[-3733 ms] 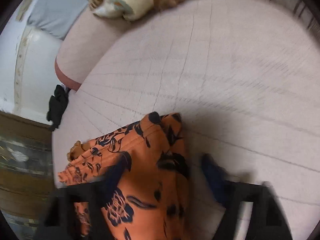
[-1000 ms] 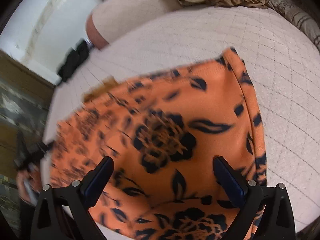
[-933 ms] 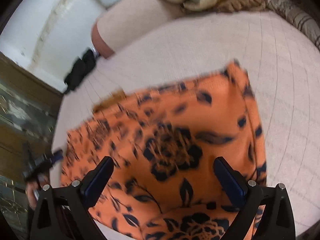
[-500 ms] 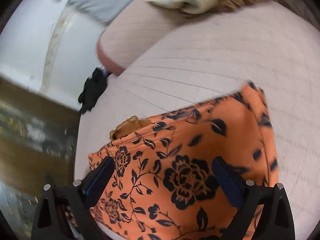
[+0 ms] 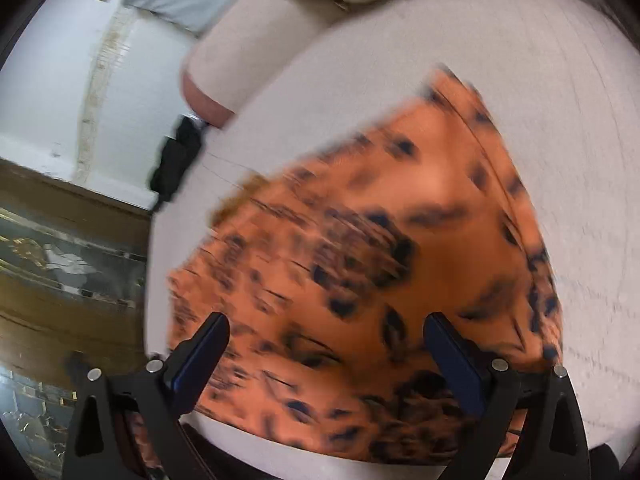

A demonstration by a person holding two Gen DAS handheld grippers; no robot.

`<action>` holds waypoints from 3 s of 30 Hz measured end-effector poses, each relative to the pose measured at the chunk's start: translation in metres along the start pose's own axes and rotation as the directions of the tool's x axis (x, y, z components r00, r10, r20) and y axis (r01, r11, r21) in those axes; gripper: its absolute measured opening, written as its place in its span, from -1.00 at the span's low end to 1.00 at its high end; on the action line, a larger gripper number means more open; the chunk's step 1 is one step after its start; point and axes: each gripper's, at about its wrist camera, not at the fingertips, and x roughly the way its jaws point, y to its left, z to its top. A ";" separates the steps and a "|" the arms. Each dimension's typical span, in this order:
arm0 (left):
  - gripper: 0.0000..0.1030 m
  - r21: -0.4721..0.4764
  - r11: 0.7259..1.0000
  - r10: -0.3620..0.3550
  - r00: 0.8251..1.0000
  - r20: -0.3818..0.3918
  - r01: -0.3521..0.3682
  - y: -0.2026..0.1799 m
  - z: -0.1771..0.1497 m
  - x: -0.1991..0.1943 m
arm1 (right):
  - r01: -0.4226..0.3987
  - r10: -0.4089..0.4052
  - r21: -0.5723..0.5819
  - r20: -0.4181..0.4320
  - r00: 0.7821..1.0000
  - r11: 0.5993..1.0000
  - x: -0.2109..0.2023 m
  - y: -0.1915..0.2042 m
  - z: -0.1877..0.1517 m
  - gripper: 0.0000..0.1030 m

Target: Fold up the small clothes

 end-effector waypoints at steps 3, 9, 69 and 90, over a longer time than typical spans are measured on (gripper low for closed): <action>0.33 0.010 1.000 -0.004 1.000 -0.007 0.004 -0.004 -0.002 0.009 | -0.073 0.069 0.064 0.059 0.996 0.995 -0.007 -0.017 -0.005 0.92; 0.33 0.009 1.000 -0.008 1.000 -0.007 0.008 -0.010 -0.008 0.009 | -0.044 0.051 -0.091 0.077 0.996 0.995 -0.028 0.017 -0.021 0.93; 0.46 -0.211 0.950 -0.207 0.970 0.128 0.231 0.070 -0.036 -0.019 | -0.066 0.085 -0.482 0.018 0.996 0.874 0.051 0.211 -0.156 0.57; -0.78 -0.102 0.970 -0.206 0.970 0.132 0.220 0.044 -0.008 -0.043 | -0.079 0.101 -0.378 0.040 0.994 0.922 0.031 0.171 -0.129 0.57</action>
